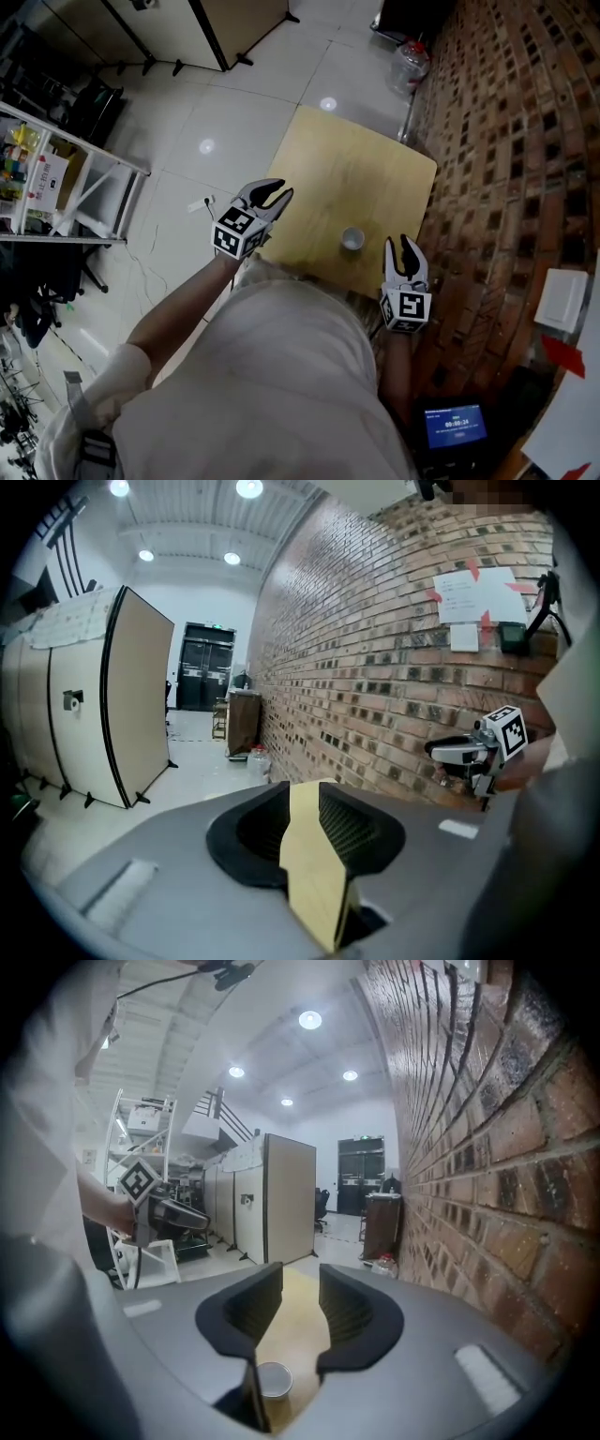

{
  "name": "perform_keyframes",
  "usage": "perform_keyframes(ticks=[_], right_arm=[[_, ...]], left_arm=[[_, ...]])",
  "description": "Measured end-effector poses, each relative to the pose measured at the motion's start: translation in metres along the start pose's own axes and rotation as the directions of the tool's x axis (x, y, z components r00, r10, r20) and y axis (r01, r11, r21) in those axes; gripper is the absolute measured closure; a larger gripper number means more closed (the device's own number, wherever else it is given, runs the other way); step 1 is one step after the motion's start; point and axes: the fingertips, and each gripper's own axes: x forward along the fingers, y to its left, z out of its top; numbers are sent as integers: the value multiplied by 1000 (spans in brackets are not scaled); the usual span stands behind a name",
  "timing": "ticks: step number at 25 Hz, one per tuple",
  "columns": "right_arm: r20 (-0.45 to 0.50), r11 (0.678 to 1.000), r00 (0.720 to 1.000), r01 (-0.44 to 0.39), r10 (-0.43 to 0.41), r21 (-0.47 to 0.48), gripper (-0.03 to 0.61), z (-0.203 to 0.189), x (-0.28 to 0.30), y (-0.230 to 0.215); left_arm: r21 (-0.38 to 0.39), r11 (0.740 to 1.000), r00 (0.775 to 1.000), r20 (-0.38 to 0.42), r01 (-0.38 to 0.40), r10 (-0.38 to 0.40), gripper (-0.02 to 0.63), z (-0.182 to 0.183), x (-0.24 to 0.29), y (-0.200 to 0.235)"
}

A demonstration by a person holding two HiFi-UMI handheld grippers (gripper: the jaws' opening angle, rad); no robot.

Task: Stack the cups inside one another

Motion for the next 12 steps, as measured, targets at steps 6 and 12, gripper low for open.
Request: perform_keyframes(ticks=[6, 12], right_arm=[[-34, 1000, 999, -11, 11, 18, 462, -16, 12, 4], [-60, 999, 998, -36, 37, 19, 463, -23, 20, 13]], left_arm=[[-60, 998, 1000, -12, -21, 20, 497, -20, -14, 5], [-91, 993, 995, -72, -74, 67, 552, -46, -28, 14]])
